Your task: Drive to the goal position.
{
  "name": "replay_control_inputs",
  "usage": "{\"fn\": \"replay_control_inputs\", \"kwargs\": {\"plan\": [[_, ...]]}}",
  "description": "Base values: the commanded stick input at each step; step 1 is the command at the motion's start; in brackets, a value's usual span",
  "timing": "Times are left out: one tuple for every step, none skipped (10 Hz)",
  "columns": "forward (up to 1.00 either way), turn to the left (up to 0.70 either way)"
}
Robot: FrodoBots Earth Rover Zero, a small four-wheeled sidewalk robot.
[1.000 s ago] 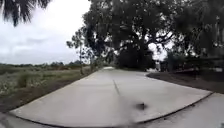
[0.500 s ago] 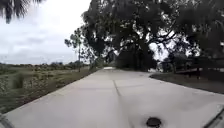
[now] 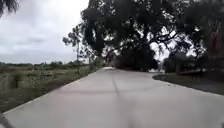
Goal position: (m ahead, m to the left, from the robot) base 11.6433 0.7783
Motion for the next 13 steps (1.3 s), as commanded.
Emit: {"fn": "replay_control_inputs", "kwargs": {"plan": [[0.7, 0.0], [0.7, 0.0], [0.7, 0.0], [0.7, 0.0], [0.7, 0.0], [0.7, 0.0], [0.7, 0.0], [0.7, 0.0], [0.7, 0.0], [0.7, 0.0], [0.7, 0.0], [0.7, 0.0], [0.7, 0.0]]}}
